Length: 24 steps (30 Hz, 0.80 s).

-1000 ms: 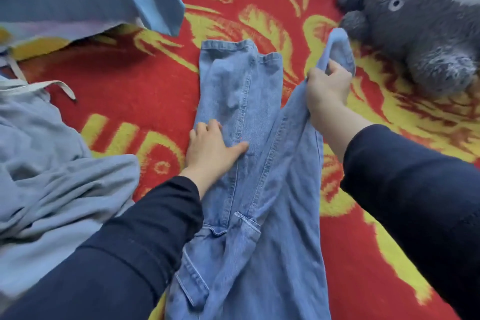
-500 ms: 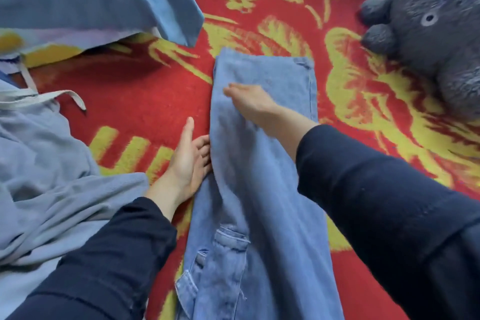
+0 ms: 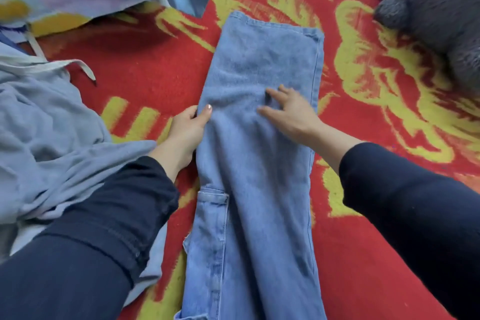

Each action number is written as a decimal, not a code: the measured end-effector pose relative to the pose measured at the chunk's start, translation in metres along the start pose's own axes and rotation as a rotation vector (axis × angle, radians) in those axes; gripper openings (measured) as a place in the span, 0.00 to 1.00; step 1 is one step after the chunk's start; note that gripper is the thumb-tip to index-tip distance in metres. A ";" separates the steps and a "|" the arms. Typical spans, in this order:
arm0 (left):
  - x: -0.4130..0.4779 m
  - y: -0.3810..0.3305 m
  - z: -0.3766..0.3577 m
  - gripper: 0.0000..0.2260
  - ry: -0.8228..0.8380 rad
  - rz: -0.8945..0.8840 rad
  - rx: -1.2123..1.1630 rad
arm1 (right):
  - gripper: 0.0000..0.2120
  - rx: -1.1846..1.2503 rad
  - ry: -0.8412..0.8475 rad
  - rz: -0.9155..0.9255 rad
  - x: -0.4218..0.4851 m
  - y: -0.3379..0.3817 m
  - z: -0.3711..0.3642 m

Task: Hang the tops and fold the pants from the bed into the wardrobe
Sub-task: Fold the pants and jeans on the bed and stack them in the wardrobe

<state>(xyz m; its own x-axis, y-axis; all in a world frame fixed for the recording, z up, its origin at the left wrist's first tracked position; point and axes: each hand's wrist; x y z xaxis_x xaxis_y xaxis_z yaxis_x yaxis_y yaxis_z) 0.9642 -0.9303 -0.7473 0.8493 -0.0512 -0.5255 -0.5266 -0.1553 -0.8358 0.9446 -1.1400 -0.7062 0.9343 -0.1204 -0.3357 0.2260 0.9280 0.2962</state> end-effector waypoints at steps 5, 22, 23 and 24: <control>-0.062 0.033 0.013 0.22 0.070 0.128 -0.042 | 0.31 -0.063 -0.191 -0.185 -0.055 -0.018 -0.035; -0.249 0.115 0.067 0.22 -0.169 -0.016 0.403 | 0.21 0.440 -0.011 -0.531 -0.271 -0.031 -0.089; -0.270 0.124 0.075 0.20 -0.138 -0.002 0.383 | 0.19 0.456 0.014 -0.527 -0.297 -0.031 -0.100; -0.289 0.131 0.080 0.17 -0.102 -0.017 0.373 | 0.18 0.439 0.024 -0.504 -0.319 -0.030 -0.108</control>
<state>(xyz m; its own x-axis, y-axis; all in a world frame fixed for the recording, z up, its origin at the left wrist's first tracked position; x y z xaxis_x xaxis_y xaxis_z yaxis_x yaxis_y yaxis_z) 0.6469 -0.8565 -0.7176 0.8598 0.0499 -0.5082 -0.5061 0.2156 -0.8351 0.6100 -1.0912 -0.7045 0.6796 -0.4893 -0.5465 0.7294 0.5300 0.4326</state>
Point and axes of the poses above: each hand's wrist, its own x-axis towards the middle knuckle, its own z-axis out of the back of the hand, y = z × x, and after that the axes turned 11 degrees about -x, right-handed
